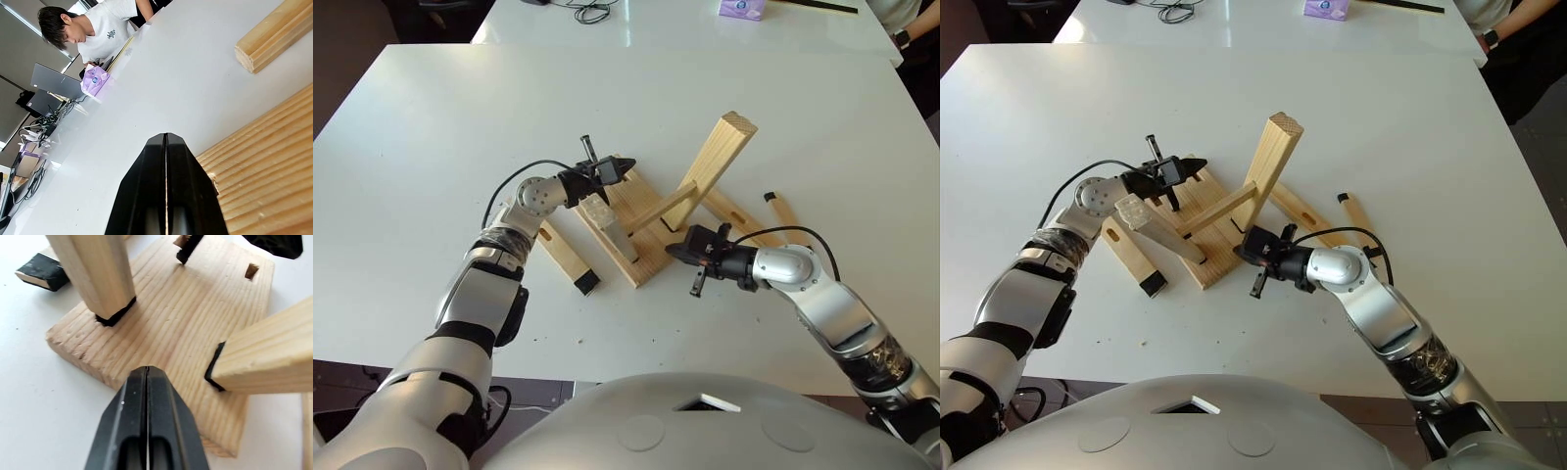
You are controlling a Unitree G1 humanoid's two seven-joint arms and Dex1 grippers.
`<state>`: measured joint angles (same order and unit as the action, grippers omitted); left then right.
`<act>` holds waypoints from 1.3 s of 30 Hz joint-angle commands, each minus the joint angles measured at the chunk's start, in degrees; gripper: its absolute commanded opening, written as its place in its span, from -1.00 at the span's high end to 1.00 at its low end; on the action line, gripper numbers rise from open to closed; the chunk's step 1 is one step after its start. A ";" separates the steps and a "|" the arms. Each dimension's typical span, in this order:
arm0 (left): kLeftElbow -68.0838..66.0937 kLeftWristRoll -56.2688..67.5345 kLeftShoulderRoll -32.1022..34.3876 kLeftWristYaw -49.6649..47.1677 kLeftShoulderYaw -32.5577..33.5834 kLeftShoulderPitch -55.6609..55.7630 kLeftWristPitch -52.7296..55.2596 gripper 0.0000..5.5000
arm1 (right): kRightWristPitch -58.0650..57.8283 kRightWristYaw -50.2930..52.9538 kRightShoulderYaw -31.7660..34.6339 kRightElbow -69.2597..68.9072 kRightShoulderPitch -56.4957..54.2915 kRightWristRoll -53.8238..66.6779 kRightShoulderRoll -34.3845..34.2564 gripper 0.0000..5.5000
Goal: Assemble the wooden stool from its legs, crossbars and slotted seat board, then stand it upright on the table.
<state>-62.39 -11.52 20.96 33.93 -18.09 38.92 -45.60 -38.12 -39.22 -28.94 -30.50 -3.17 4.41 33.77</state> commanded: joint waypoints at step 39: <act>3.51 5.14 -3.14 12.45 1.52 -2.01 11.61 1.00 | 22.90 8.07 13.30 35.25 -9.75 -7.59 -6.12 0.99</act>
<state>-60.23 -7.00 18.64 43.24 -16.68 39.42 -37.83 -11.90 -30.70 -17.37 10.69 -16.54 -3.39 25.87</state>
